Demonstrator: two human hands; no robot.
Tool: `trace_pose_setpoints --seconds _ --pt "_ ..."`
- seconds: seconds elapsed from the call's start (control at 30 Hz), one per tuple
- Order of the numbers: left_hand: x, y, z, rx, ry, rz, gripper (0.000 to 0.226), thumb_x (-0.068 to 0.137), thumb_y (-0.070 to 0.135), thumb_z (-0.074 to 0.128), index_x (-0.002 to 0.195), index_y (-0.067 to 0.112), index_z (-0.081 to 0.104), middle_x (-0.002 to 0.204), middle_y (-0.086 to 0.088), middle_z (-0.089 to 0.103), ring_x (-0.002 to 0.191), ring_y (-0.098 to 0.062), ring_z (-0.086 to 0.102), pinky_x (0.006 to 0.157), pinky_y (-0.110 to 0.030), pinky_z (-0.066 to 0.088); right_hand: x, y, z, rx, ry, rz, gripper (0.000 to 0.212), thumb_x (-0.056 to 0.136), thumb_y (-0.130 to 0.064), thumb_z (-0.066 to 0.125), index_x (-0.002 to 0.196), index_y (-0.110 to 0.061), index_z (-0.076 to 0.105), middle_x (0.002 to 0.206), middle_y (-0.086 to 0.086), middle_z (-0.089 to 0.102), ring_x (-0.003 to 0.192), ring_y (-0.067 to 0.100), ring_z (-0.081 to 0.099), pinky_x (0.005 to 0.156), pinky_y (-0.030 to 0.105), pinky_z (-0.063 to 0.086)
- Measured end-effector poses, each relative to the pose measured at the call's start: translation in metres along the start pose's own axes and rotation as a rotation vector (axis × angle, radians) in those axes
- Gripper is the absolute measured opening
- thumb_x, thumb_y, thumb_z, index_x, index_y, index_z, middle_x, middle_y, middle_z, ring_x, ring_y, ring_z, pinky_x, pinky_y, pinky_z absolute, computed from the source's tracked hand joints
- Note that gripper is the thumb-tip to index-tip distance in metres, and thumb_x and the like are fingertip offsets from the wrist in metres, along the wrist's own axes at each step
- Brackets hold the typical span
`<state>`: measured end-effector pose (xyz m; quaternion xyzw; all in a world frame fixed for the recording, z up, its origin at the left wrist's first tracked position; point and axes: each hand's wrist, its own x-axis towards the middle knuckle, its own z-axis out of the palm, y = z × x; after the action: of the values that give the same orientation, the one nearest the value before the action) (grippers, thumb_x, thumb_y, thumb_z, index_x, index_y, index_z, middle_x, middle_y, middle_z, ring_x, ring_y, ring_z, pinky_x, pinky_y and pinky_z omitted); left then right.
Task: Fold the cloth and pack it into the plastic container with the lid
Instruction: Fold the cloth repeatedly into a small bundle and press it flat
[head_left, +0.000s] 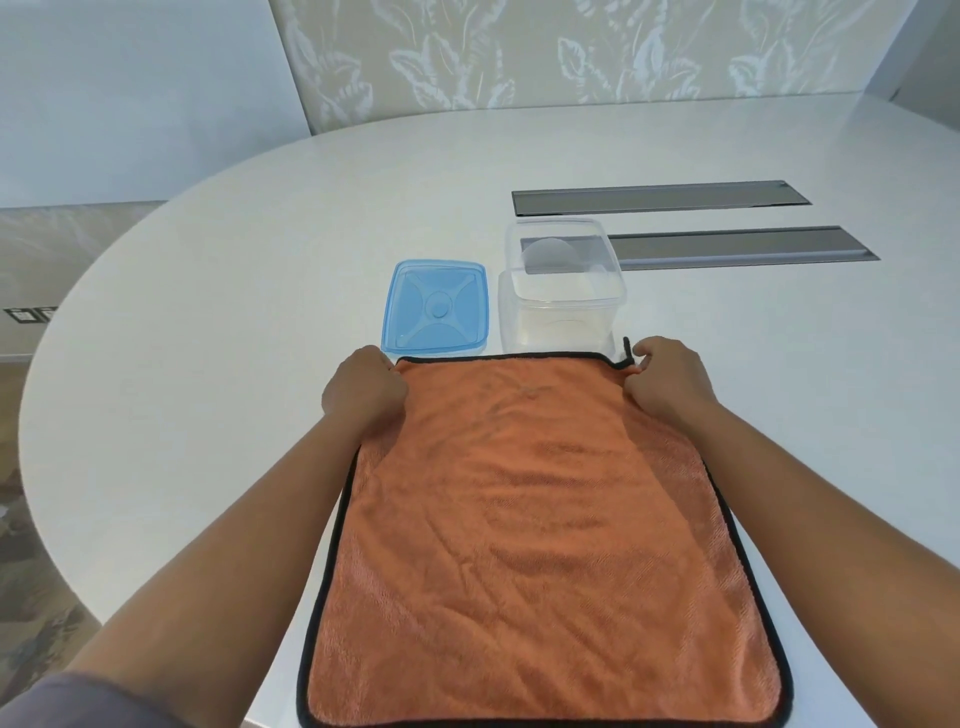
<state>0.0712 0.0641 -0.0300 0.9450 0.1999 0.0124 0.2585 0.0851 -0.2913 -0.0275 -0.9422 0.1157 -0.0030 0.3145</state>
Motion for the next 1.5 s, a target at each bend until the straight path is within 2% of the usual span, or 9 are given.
trace_pose_setpoints --seconds 0.17,0.33,0.5,0.7,0.87,1.03,1.17,1.3,1.5 --pt "-0.005 0.002 -0.011 0.058 0.026 0.077 0.013 0.088 0.017 0.056 0.1 0.021 0.058 0.104 0.002 0.06 0.089 -0.023 0.058 0.072 -0.034 0.043 -0.005 -0.005 -0.009 -0.104 0.04 -0.079 0.029 0.077 -0.006 0.059 0.096 -0.022 0.073 0.099 0.005 0.069 0.083 0.027 0.063 0.07 0.037 0.054" --pt "-0.007 0.006 -0.026 -0.031 0.086 0.187 0.006 0.092 0.016 0.056 0.098 0.017 0.054 0.094 -0.001 0.062 0.085 -0.024 0.059 0.069 -0.035 0.043 -0.004 -0.008 -0.021 -0.085 0.132 -0.14 0.028 0.074 -0.001 0.059 0.095 -0.018 0.065 0.097 0.008 0.061 0.077 0.028 0.058 0.057 0.029 0.038" --pt "-0.014 0.014 -0.039 -0.282 -0.003 0.167 0.03 0.094 0.012 0.056 0.124 0.014 0.055 0.087 0.001 0.063 0.07 -0.026 0.075 0.08 -0.042 0.06 -0.008 -0.015 -0.034 -0.086 0.157 -0.147 0.019 0.08 -0.008 0.059 0.094 -0.021 0.059 0.088 -0.002 0.059 0.081 0.027 0.056 0.063 0.033 0.039" --pt "-0.022 0.007 -0.046 -0.222 0.061 0.219 0.012 0.091 0.013 0.06 0.094 0.01 0.071 0.081 -0.006 0.071 0.081 -0.03 0.07 0.077 -0.043 0.058 -0.014 -0.011 -0.046 -0.136 0.042 -0.05 0.01 0.085 -0.019 0.052 0.083 -0.019 0.062 0.079 0.003 0.066 0.071 0.025 0.061 0.058 0.032 0.045" --pt "-0.026 -0.005 -0.052 -0.088 -0.041 0.176 0.02 0.097 0.03 0.059 0.093 0.013 0.067 0.079 -0.002 0.066 0.073 -0.025 0.063 0.064 -0.032 0.045 -0.031 -0.008 -0.045 0.31 -0.213 0.165 0.02 0.101 -0.036 0.046 0.108 -0.021 0.057 0.068 0.013 0.072 0.053 0.026 0.069 0.042 0.024 0.049" --pt "-0.039 -0.02 -0.053 -0.205 -0.535 -0.043 0.024 0.104 0.031 0.05 0.1 0.008 0.057 0.06 -0.006 0.063 0.045 -0.017 0.056 0.04 -0.023 0.04 -0.045 0.001 -0.046 0.495 -0.484 0.264 0.038 0.102 -0.058 0.043 0.13 -0.034 0.038 0.089 0.022 0.078 0.08 0.036 0.078 0.069 0.041 0.062" --pt "-0.053 -0.027 -0.052 -0.308 -0.75 -0.187 0.028 0.108 0.039 0.044 0.116 0.013 0.049 0.084 -0.019 0.077 0.064 -0.03 0.075 0.046 -0.027 0.055 -0.057 0.01 -0.042 0.475 -0.587 0.279 0.054 0.096 -0.061 0.056 0.134 -0.026 0.043 0.091 0.022 0.078 0.08 0.035 0.078 0.066 0.04 0.062" --pt "-0.06 -0.027 -0.045 -0.457 -0.703 -0.233 0.025 0.108 0.036 0.043 0.118 0.014 0.047 0.083 -0.02 0.076 0.068 -0.033 0.075 0.051 -0.032 0.06 -0.065 0.014 -0.031 0.447 -0.548 0.255 0.054 0.096 -0.062 0.053 0.131 -0.021 0.052 0.086 0.014 0.079 0.072 0.026 0.077 0.06 0.033 0.06" --pt "-0.059 -0.027 -0.036 -0.582 -0.51 -0.18 0.02 0.108 0.034 0.043 0.11 0.015 0.049 0.074 -0.013 0.072 0.058 -0.024 0.072 0.05 -0.03 0.058 -0.059 0.019 -0.018 0.653 -0.299 0.194 0.042 0.099 -0.056 0.052 0.128 -0.025 0.056 0.088 0.005 0.08 0.068 0.013 0.073 0.064 0.026 0.057"
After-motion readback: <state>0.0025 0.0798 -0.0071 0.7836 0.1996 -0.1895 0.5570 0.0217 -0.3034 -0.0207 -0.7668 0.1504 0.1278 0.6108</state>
